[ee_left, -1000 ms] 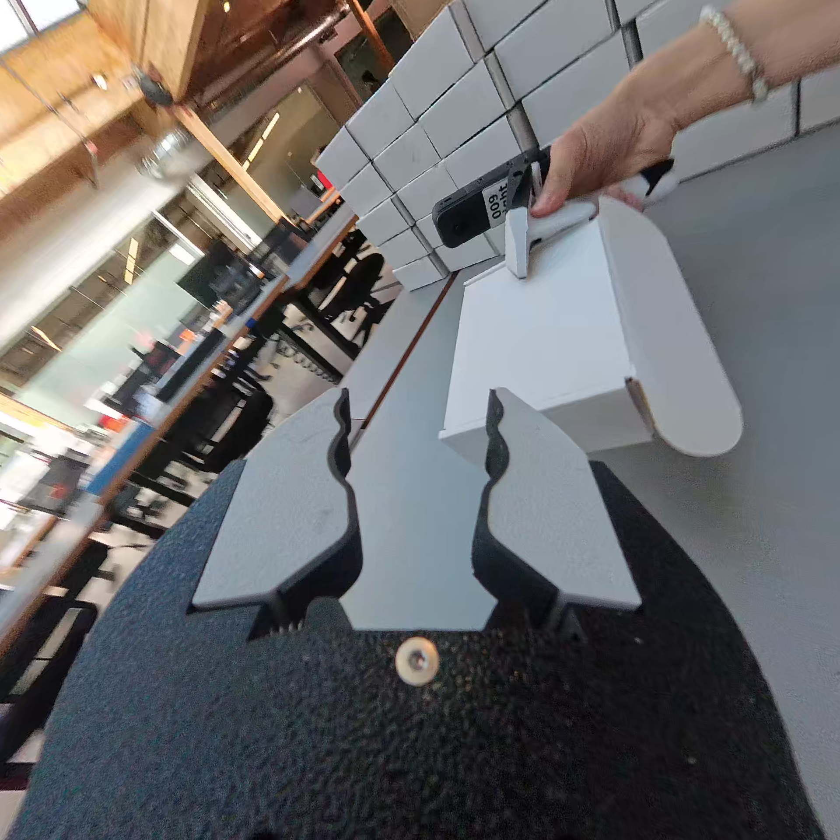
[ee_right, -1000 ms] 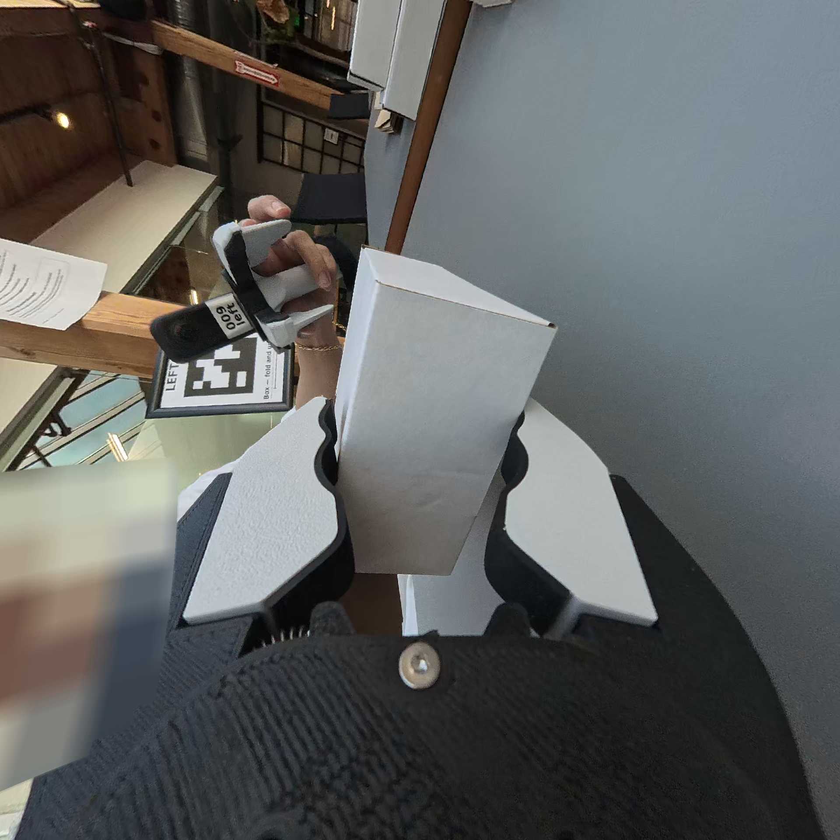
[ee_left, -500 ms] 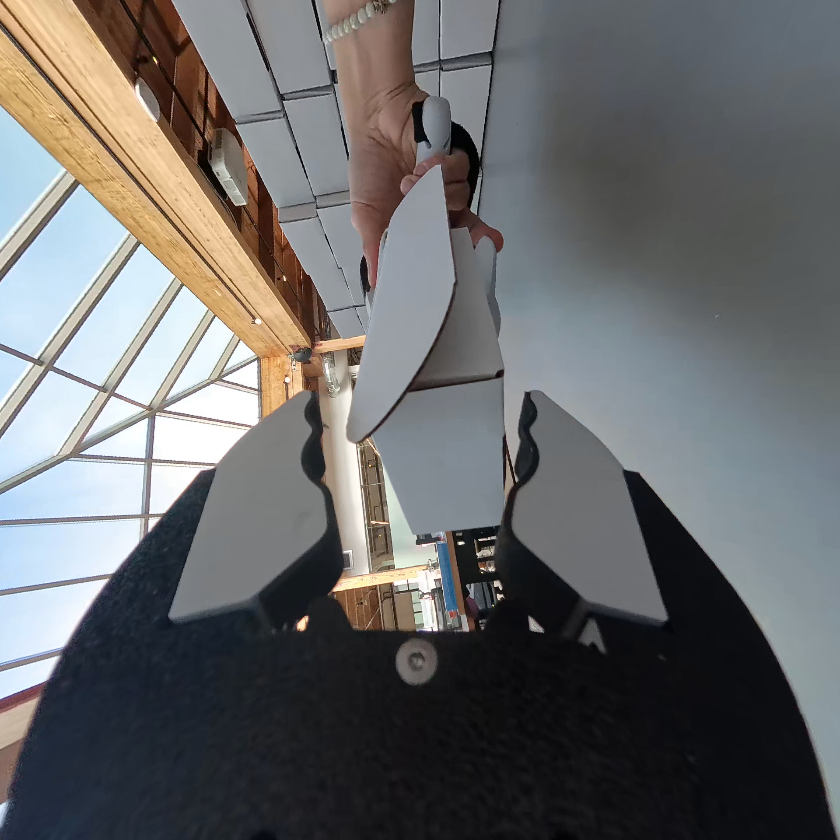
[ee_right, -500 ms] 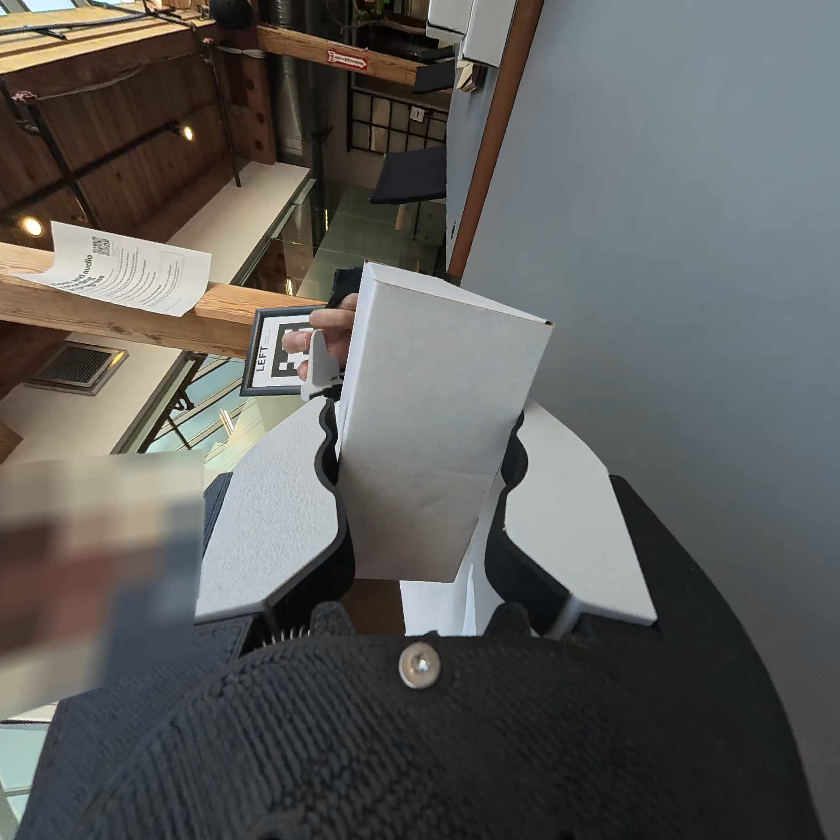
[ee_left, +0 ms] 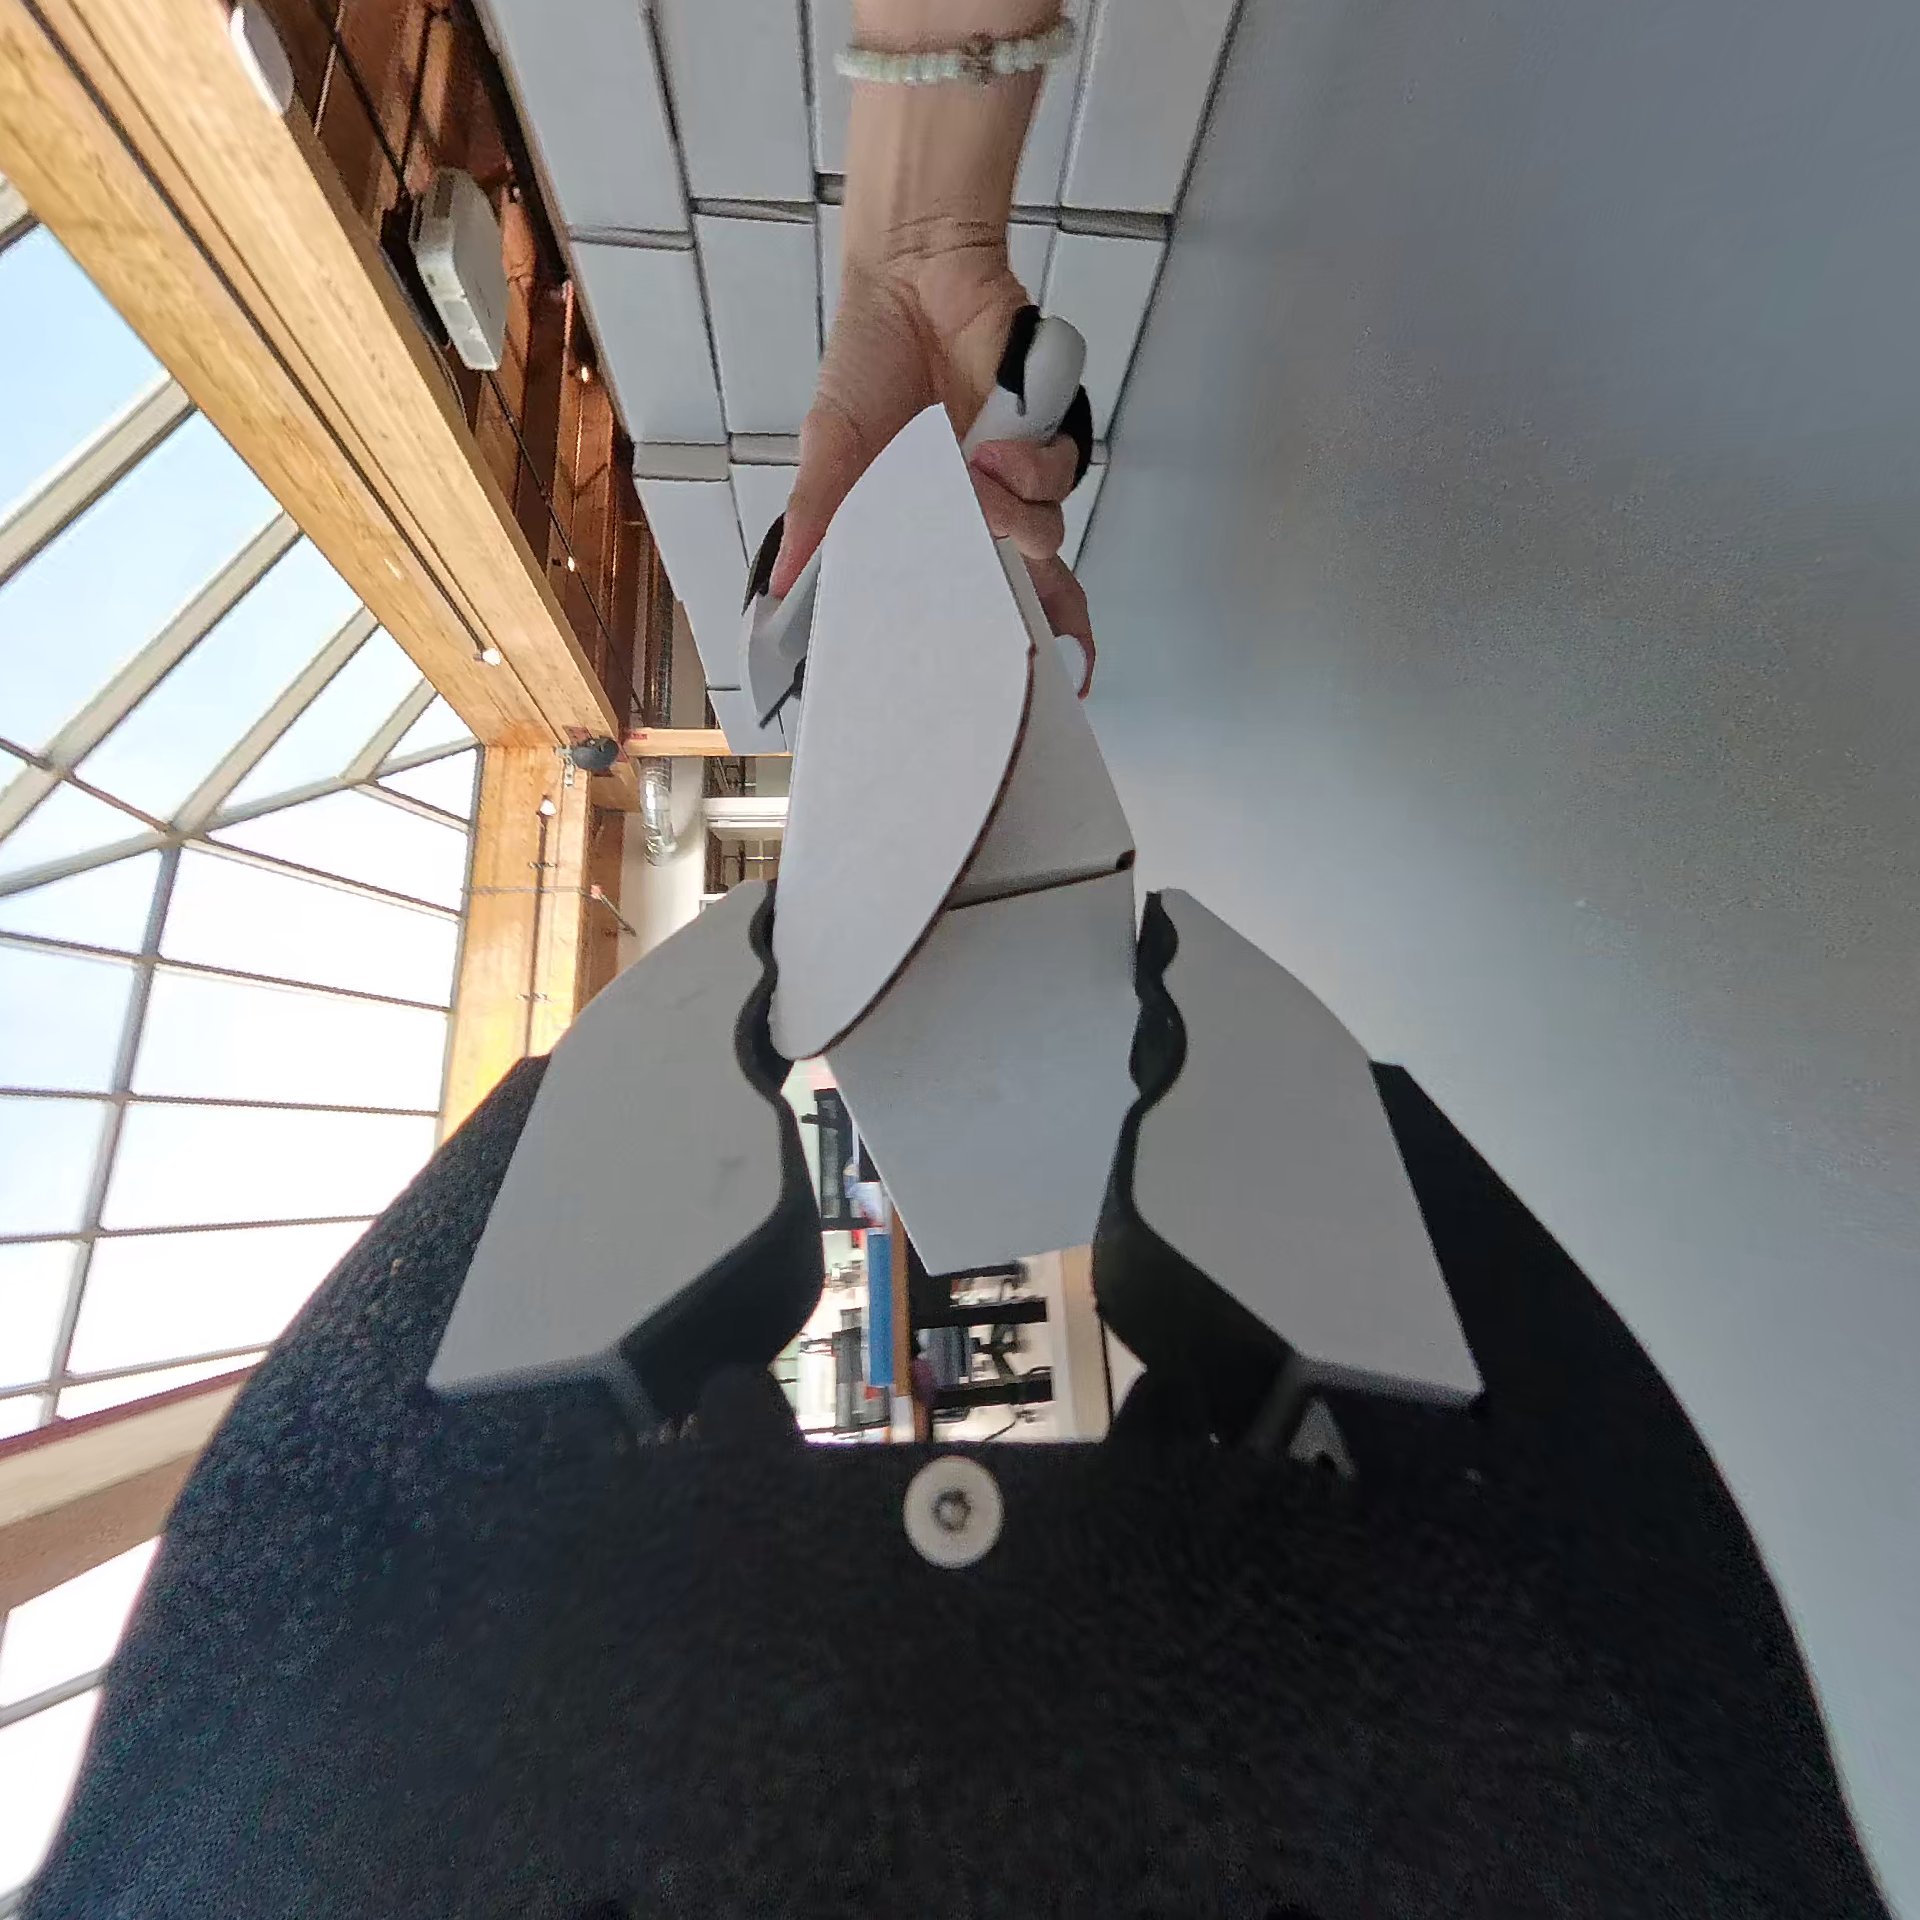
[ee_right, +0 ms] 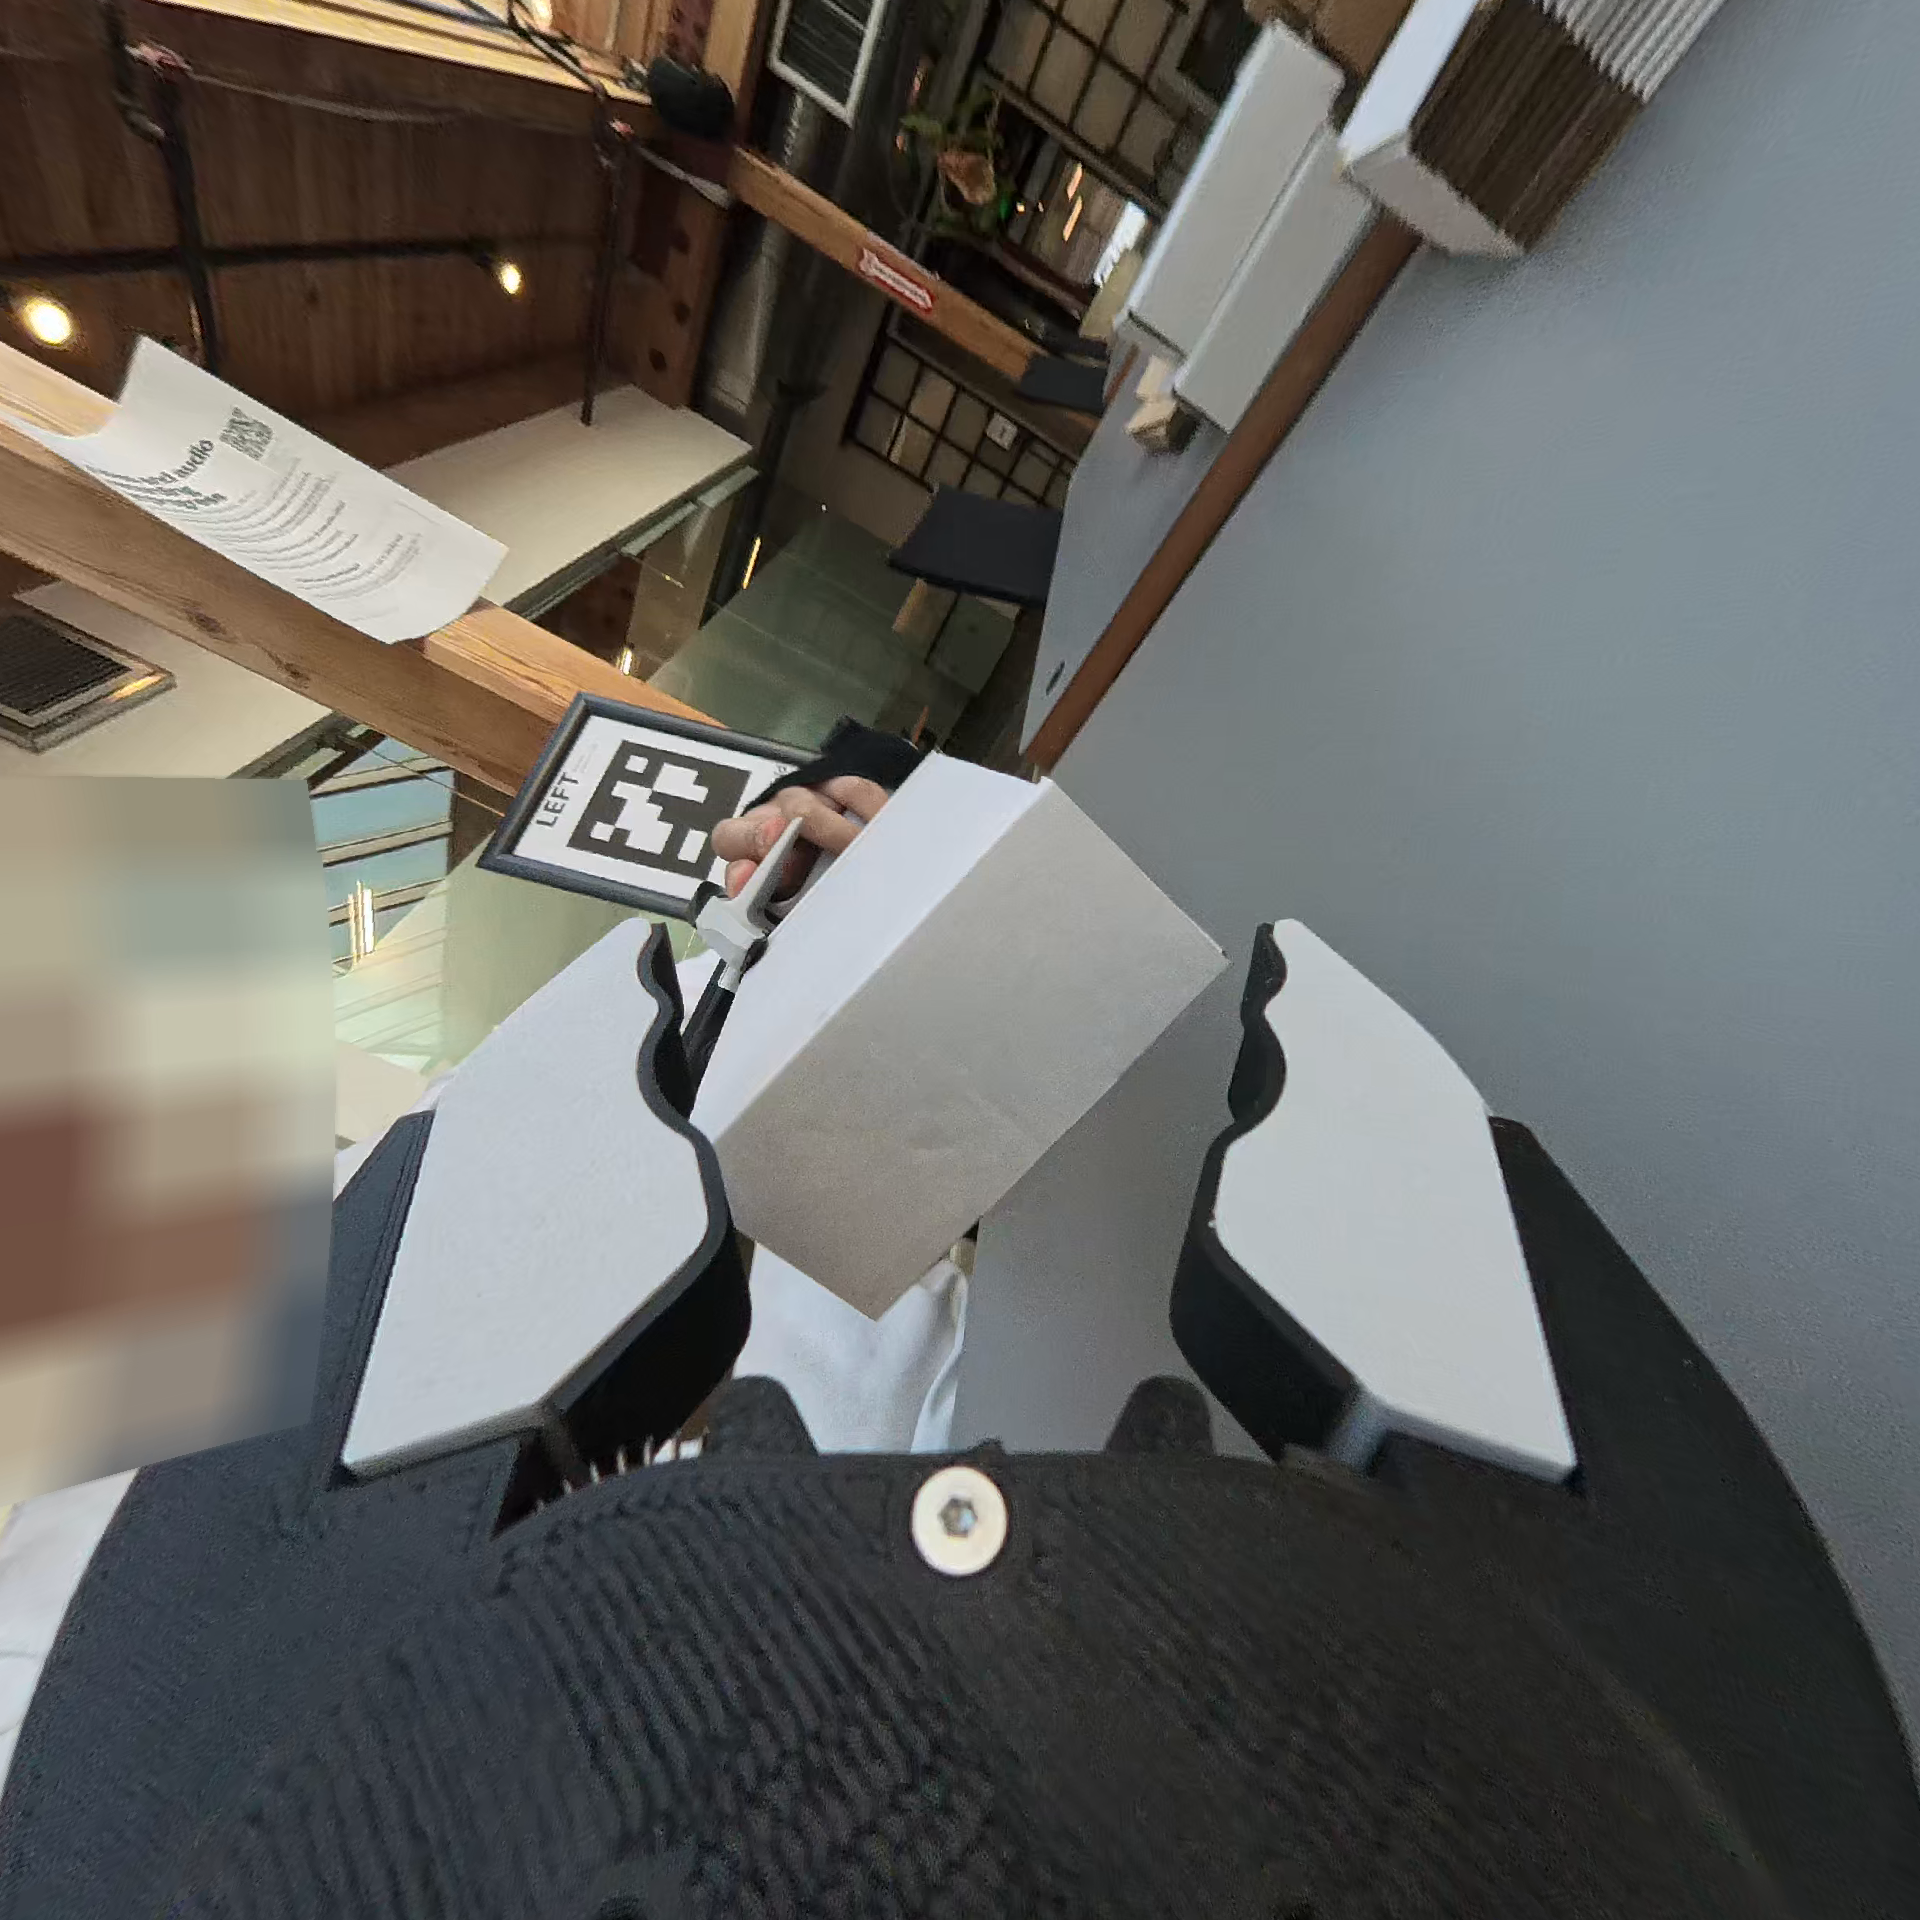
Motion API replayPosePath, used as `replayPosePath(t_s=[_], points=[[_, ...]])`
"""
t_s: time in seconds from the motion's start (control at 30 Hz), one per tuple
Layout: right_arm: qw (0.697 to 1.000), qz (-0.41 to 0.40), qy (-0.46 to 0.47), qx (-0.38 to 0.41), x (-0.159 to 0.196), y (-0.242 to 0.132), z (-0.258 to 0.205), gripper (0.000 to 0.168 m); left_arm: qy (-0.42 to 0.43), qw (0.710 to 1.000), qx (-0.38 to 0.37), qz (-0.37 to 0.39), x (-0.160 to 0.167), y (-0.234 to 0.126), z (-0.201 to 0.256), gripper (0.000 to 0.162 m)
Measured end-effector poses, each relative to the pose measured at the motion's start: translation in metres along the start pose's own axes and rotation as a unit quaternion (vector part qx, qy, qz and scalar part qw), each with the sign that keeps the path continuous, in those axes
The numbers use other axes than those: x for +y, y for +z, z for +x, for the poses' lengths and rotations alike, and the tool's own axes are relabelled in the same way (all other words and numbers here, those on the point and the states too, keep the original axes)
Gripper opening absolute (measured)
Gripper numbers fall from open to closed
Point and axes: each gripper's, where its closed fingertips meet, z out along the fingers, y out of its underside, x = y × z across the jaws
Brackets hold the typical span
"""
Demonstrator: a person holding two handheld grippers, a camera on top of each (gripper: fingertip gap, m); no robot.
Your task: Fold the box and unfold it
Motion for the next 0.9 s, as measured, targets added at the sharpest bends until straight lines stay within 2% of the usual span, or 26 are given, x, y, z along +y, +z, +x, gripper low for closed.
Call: replayPosePath(t_s=[0.07,0.13,0.23,0.3,0.4,0.57,0.77,0.9], points=[[0.997,0.049,-0.054,-0.02,-0.018,-0.018,-0.024,0.103,-0.127,0.992,-0.004,0.012,0.004,-0.007,-0.02,0.065],[0.99,0.081,-0.111,-0.006,-0.028,-0.032,-0.038,0.101,-0.282,0.959,0.006,0.033,0.012,-0.011,-0.034,0.064],[0.966,0.1,-0.232,0.056,-0.028,-0.043,-0.047,0.1,-0.498,0.861,0.049,0.086,0.023,-0.012,-0.038,0.064],[0.943,0.101,-0.302,0.092,-0.021,-0.045,-0.049,0.094,-0.565,0.814,0.081,0.108,0.028,-0.01,-0.028,0.064],[0.907,0.072,-0.387,0.15,-0.003,-0.045,-0.039,0.088,-0.587,0.793,0.117,0.114,0.032,-0.004,-0.001,0.064],[0.833,0.023,-0.511,0.211,0.024,-0.047,-0.021,0.071,-0.584,0.79,0.14,0.119,0.036,0.001,0.034,0.064],[0.788,-0.046,-0.579,0.204,0.048,-0.036,-0.011,0.05,-0.586,0.787,0.162,0.107,0.043,0.002,0.058,0.065],[0.762,-0.057,-0.609,0.211,0.044,-0.029,-0.004,0.034,-0.581,0.787,0.187,0.095,0.043,0.002,0.06,0.065]])
